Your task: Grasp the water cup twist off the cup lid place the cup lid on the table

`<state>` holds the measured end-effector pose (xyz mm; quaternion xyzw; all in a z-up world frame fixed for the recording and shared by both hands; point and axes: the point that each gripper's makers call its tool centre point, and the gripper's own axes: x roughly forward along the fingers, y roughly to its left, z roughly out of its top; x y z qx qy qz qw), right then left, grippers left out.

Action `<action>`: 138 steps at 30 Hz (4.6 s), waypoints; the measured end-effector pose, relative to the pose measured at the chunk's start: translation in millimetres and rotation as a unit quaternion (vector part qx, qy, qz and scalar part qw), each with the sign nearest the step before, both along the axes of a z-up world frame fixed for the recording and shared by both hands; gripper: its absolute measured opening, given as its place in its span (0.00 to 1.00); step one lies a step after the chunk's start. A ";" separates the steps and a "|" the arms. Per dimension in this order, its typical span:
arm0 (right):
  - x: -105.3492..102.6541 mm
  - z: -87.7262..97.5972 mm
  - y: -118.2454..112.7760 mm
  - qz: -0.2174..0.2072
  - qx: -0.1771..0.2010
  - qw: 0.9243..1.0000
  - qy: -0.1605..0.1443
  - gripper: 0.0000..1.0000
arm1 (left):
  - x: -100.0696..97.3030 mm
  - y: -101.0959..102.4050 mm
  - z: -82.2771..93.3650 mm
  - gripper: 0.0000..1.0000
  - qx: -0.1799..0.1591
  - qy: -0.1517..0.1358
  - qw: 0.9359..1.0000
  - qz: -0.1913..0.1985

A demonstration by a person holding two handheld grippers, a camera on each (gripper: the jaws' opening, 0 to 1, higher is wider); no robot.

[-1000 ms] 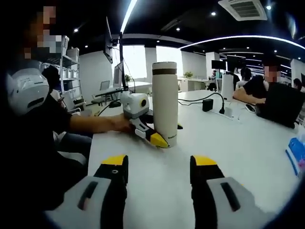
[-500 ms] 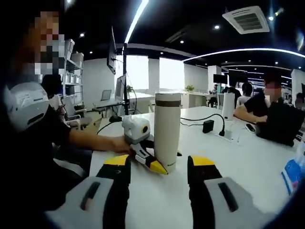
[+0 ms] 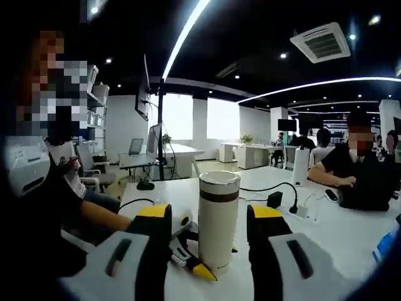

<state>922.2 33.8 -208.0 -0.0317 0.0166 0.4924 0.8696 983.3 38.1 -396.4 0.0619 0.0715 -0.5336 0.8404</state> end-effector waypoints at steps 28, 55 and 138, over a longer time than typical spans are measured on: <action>42.2 -8.3 41.2 0.001 0.002 1.000 0.007 0.47 | -3.4 -0.3 -3.1 0.56 0.006 0.000 1.000 0.002; 53.2 -7.7 50.9 0.032 0.023 0.999 -0.002 0.44 | 1.8 1.1 -3.1 0.55 0.005 0.017 1.000 0.005; 43.2 -7.7 49.4 0.498 0.141 0.854 0.060 0.44 | 11.6 3.7 -6.6 0.55 0.000 0.024 1.000 -0.004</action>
